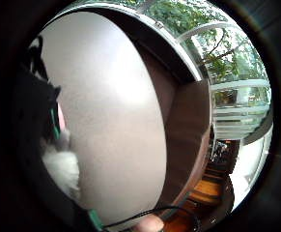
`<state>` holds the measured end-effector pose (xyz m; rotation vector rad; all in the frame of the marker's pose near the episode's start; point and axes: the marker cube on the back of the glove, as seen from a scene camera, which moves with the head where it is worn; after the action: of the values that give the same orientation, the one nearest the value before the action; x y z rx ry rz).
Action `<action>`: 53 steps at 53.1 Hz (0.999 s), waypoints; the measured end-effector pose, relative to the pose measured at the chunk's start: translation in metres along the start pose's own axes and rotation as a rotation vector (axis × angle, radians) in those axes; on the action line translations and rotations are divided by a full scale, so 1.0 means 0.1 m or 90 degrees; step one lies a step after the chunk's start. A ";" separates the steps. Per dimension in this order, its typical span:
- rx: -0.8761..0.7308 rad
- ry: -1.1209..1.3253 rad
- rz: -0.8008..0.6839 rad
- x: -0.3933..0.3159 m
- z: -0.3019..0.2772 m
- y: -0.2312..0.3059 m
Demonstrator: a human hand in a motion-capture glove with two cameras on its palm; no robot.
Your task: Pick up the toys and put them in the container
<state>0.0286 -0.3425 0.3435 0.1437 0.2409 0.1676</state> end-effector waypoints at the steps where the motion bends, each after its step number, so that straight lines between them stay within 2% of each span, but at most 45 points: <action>1: -0.003 0.001 -0.005 0.00 -0.02 0.01; 8: -0.062 -0.094 -0.001 0.08 -0.17 0.13; 14: -0.061 -0.128 -0.004 0.18 -0.49 0.21; 28: 0.007 -0.098 -0.041 0.33 -2.03 0.27; 39: 0.058 -0.123 -0.099 -0.07 -2.93 0.38; 53: 0.033 -0.120 -0.189 -0.94 -3.28 0.63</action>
<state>-0.1524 -0.2583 0.0600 0.1725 0.0761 -0.1479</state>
